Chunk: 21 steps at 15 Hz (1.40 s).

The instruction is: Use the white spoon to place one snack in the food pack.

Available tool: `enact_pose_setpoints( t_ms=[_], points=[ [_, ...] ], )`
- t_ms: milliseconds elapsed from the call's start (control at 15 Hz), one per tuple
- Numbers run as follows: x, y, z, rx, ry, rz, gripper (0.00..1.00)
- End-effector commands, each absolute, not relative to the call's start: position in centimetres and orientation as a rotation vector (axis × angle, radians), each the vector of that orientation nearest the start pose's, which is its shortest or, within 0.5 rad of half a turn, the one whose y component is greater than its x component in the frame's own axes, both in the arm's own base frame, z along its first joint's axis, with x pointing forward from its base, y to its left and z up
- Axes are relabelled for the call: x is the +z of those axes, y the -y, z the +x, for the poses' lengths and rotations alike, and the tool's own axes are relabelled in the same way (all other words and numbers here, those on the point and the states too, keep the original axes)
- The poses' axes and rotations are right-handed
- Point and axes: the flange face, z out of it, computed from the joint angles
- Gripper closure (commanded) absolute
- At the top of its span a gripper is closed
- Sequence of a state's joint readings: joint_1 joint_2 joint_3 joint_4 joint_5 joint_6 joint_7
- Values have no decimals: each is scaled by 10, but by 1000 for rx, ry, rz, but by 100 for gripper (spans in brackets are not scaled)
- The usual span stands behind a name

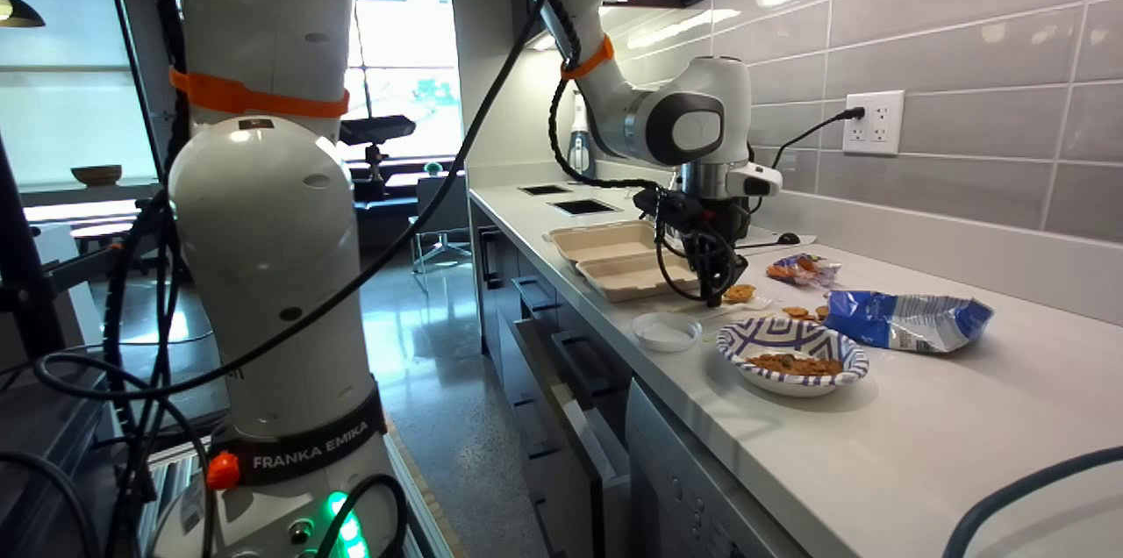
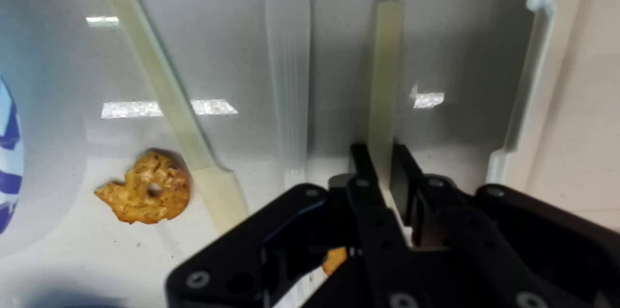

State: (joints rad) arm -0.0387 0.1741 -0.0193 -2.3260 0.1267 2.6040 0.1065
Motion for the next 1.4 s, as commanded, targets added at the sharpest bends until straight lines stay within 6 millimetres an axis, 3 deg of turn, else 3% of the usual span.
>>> enact_pose_setpoints(
  t_ms=[0,200,1333],
  points=[
    [275,32,527,-115,-424,-3054,88],
    [275,33,527,-107,-428,-3059,96],
    [285,37,527,-32,-338,-3105,96]
  ],
)
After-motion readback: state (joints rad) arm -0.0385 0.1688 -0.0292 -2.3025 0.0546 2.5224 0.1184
